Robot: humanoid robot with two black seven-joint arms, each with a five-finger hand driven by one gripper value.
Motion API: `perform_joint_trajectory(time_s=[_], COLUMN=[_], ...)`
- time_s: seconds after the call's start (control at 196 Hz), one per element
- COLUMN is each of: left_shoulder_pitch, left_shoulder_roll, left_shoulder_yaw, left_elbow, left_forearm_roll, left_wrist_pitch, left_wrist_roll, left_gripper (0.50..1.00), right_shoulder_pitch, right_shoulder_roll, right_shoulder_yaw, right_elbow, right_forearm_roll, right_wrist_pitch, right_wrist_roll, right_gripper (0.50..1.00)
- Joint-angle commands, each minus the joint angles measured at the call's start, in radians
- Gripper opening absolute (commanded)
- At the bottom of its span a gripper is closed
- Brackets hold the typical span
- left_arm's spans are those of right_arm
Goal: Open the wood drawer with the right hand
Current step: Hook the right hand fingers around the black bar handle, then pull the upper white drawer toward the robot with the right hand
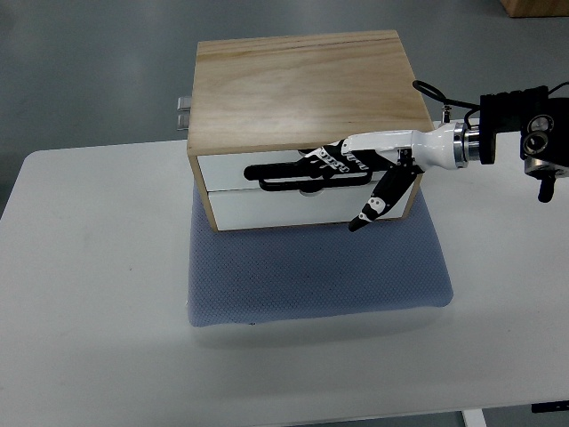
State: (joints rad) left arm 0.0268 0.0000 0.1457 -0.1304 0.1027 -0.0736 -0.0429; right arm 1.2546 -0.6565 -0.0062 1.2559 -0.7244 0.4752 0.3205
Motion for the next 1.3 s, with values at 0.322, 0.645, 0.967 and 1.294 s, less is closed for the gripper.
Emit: perform_joint_trajectory(time_s=[0.322, 0.645, 0.967, 1.294], left_shoulder_pitch=[0.001, -0.001, -0.001, 0.001], left_shoulder_roll=[0.000, 0.000, 0.000, 0.000], left_shoulder_yaw=[0.000, 0.000, 0.000, 0.000], left_elbow=[0.000, 0.000, 0.000, 0.000], left_forearm_roll=[0.000, 0.000, 0.000, 0.000], left_wrist_pitch=[0.000, 0.000, 0.000, 0.000], left_wrist_roll=[0.000, 0.000, 0.000, 0.000], left_gripper=[1.000, 1.000, 1.000, 1.000], right_shoulder_pitch=[-0.006, -0.006, -0.009, -0.014], right_shoulder_roll=[0.001, -0.006, -0.029, -0.066], right_shoulder_yaw=[-0.003, -0.003, -0.003, -0.001], right_elbow=[0.007, 0.040, 0.105, 0.174], right_forearm_roll=[0.000, 0.000, 0.000, 0.002], right_wrist_pitch=[0.037, 0.069, 0.076, 0.092], right_wrist_roll=[0.000, 0.002, 0.002, 0.003], right_gripper=[0.954, 0.954, 0.954, 0.954])
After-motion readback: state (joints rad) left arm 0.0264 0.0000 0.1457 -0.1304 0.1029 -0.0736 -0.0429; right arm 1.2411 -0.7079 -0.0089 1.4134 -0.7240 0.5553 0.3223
